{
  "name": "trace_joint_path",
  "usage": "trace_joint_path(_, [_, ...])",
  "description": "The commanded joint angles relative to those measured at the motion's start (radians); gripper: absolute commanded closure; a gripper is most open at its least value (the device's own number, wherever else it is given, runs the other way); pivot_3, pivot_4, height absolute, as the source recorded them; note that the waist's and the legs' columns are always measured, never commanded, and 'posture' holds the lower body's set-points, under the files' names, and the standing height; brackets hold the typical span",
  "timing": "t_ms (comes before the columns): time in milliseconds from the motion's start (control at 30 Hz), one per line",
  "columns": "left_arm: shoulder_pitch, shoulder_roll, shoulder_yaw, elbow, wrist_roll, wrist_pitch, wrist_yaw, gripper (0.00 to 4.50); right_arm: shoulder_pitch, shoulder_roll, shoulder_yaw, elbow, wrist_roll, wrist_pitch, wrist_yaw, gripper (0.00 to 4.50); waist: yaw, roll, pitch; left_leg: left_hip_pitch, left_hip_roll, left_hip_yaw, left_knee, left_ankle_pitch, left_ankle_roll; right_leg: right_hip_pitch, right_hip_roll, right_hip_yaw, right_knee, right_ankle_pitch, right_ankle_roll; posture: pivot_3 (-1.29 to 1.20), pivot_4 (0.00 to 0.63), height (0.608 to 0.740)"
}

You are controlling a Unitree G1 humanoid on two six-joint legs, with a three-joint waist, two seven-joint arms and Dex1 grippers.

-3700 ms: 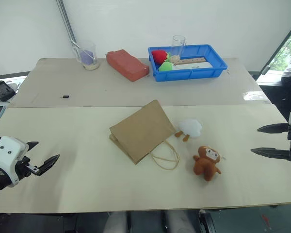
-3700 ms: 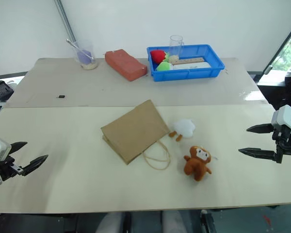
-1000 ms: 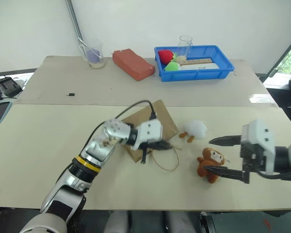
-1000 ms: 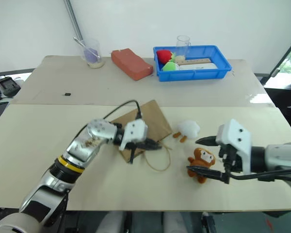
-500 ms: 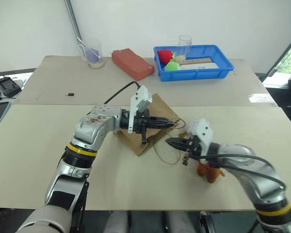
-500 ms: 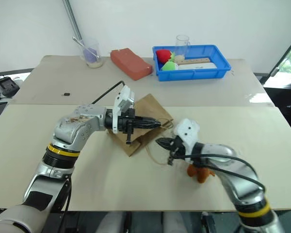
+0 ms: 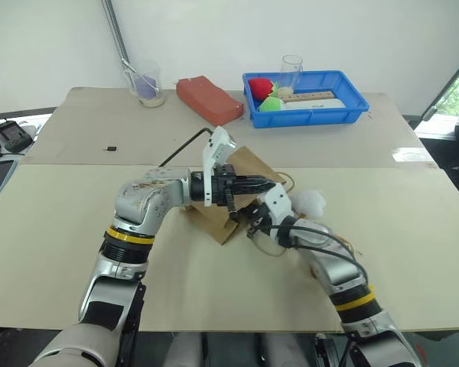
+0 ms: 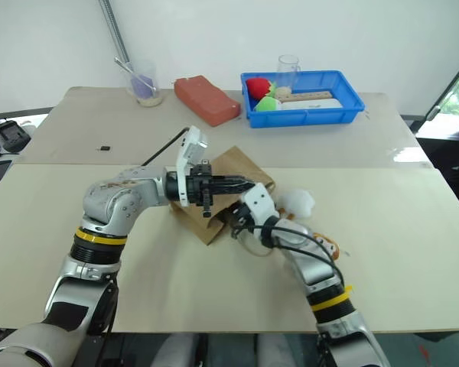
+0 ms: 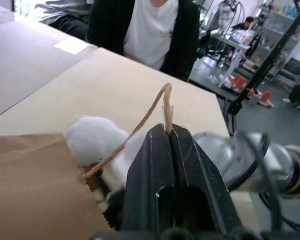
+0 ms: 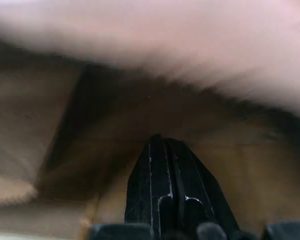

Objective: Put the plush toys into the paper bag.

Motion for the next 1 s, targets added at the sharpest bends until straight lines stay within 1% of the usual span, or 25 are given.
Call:
trace_joint_path(33, [-0.034,0.002,0.042,-0.019,-0.031,0.004,0.025,4.50,0.002,0.020,-0.011,0.037,-0.033,-0.066,-0.026,4.46,0.000,0.000,0.000,0.000,0.000,0.000,0.000,0.000,0.000,0.000,0.000,0.000,0.000,0.000,0.000,0.00,0.150,0.740])
trace_joint_path(167, [-0.059,0.013,0.079,-0.018,-0.044,0.002,0.057,4.50,0.016,0.047,-0.007,0.072,-0.054,-0.073,-0.043,4.46,-0.005,0.000,0.000,0.000,0.000,-0.001,0.000,0.000,0.000,0.000,0.000,0.000,0.000,0.000,0.000,0.00,0.150,0.740])
trace_joint_path(267, [-0.095,0.035,0.097,-0.032,-0.031,-0.033,0.074,4.50,0.024,0.062,-0.003,0.093,-0.065,-0.054,-0.048,4.46,-0.017,0.000,0.000,0.001,0.000,-0.001,0.000,0.000,0.000,0.001,0.000,0.000,0.001,0.000,0.000,0.00,0.150,0.740])
trace_joint_path(500, [-0.178,0.040,0.076,-0.099,0.051,-0.158,0.153,4.50,0.026,0.071,-0.002,0.114,-0.082,-0.031,-0.043,4.46,-0.021,0.000,0.000,0.003,0.000,-0.002,-0.001,0.000,-0.001,0.002,0.000,0.000,0.002,0.000,0.000,0.00,0.150,0.740])
trace_joint_path(633, [-0.194,0.055,0.047,-0.121,0.132,-0.264,0.177,4.50,0.022,0.074,-0.003,0.122,-0.084,-0.021,-0.043,4.46,-0.022,0.001,-0.001,0.004,0.000,-0.002,-0.002,0.000,-0.001,0.002,0.000,0.000,0.002,0.000,0.000,0.00,0.150,0.740])
trace_joint_path(867, [-0.227,0.085,-0.010,-0.081,0.328,-0.534,0.214,4.50,0.014,0.075,-0.008,0.134,-0.085,-0.017,-0.041,4.46,-0.022,0.000,-0.001,0.004,0.000,-0.001,-0.002,0.001,-0.001,0.003,0.000,0.000,0.001,0.000,0.000,0.00,0.150,0.740])
trace_joint_path(1000, [-0.228,0.078,-0.018,-0.059,0.371,-0.616,0.224,4.50,0.008,0.073,-0.009,0.144,-0.086,-0.019,-0.037,4.46,-0.022,0.001,-0.001,0.004,0.000,-0.001,-0.002,0.001,-0.002,0.003,0.001,0.000,0.002,0.000,0.000,0.00,0.150,0.740])
